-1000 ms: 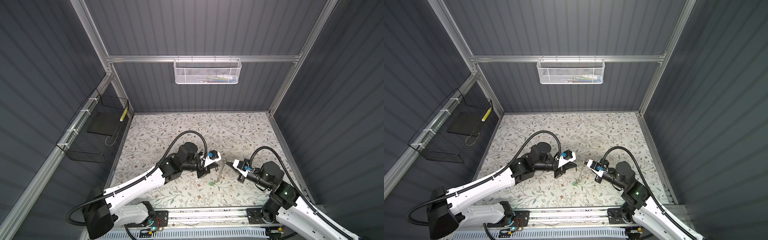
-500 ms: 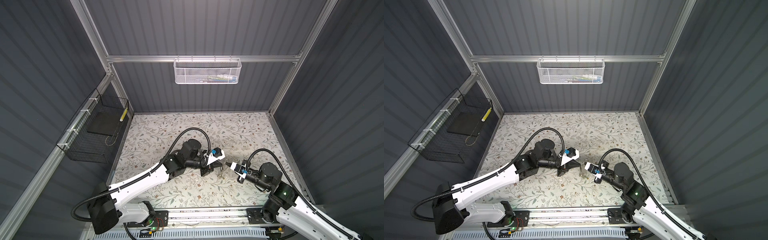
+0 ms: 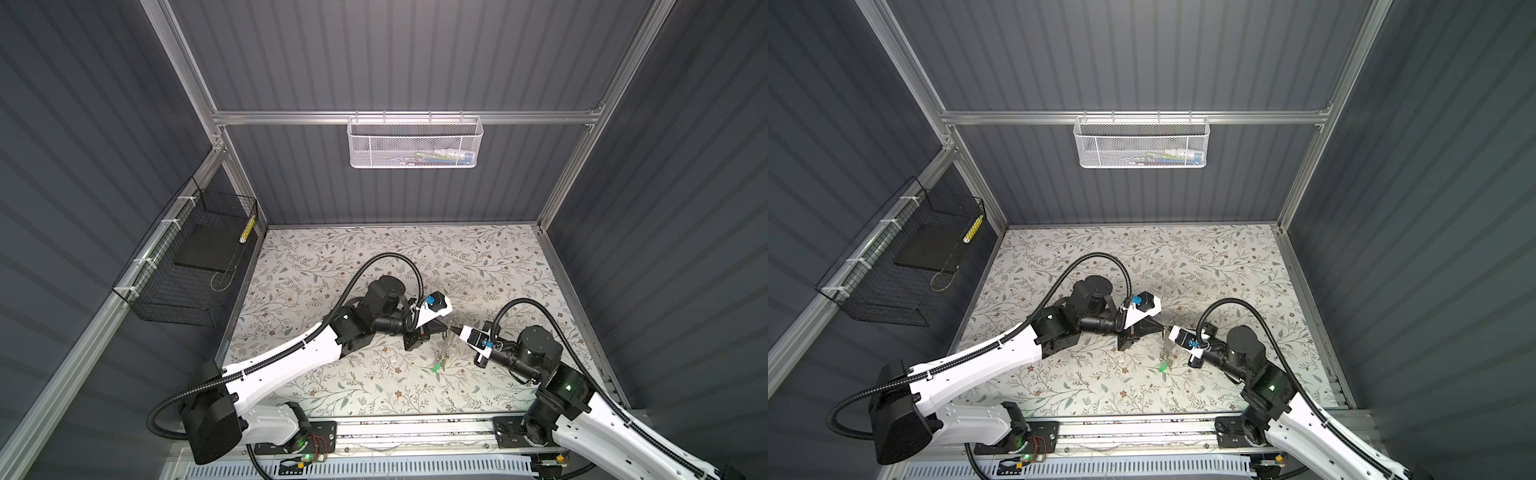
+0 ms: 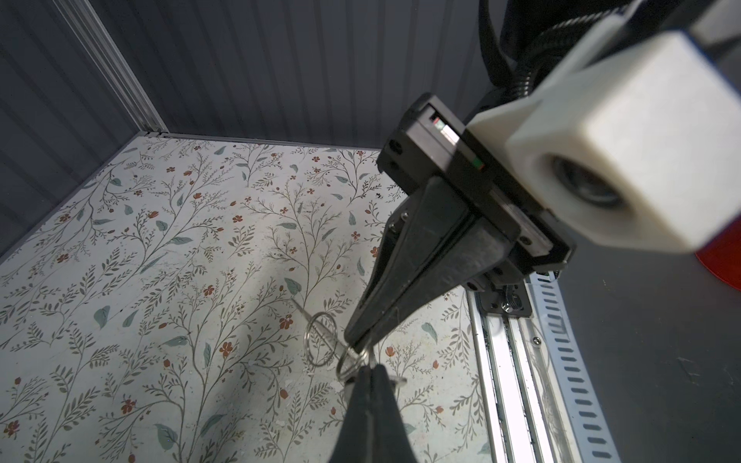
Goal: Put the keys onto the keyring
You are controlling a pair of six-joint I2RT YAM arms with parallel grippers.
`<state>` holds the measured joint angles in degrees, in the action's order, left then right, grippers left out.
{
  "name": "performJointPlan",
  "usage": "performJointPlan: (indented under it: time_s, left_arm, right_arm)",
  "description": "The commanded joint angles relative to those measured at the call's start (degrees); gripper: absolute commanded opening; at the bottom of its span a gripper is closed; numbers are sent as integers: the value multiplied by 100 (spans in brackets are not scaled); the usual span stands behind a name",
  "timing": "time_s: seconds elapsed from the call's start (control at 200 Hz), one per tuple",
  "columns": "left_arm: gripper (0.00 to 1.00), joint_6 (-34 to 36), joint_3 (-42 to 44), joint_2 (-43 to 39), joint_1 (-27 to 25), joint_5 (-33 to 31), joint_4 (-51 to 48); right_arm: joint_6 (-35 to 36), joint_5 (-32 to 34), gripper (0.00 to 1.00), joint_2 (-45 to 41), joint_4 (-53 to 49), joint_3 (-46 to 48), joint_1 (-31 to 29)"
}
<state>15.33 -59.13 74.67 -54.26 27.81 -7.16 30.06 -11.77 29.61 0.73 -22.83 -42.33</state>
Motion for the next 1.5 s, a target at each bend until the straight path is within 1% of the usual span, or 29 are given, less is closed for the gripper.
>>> performJointPlan:
  time_s: [0.0,0.18,0.36,0.605,0.895,0.915,0.965,1.091,1.326,1.496]
  left_arm:
    - [0,-109,-178,65,44,101,83]
    - [0,-151,-202,74,44,-44,5]
    - [0,-273,-211,88,41,-384,-77]
    - [0,-386,-272,179,45,-549,-171]
    - [0,-642,-130,57,47,-853,4]
    - [0,-653,-112,48,44,-1036,15]
    - [0,-679,-94,26,47,-1122,13]
    - [0,-759,-87,37,44,-1196,4]
    - [0,-924,-134,206,42,-967,100]
    - [0,-962,-25,162,39,-937,83]
  right_arm:
    - [-9,-53,0,16,111,7,-28]
    - [-18,-44,0,18,147,-1,-21]
    - [-24,25,0,-59,165,33,-22]
    - [-53,26,0,-73,177,42,-24]
    - [-54,17,0,-82,191,87,-24]
    - [-49,14,0,-91,190,88,-25]
    - [-60,5,0,-115,202,97,-23]
    - [-60,-28,0,-131,226,112,-21]
    - [-65,-63,0,-104,245,94,-28]
    - [-190,50,0,-316,465,201,-26]
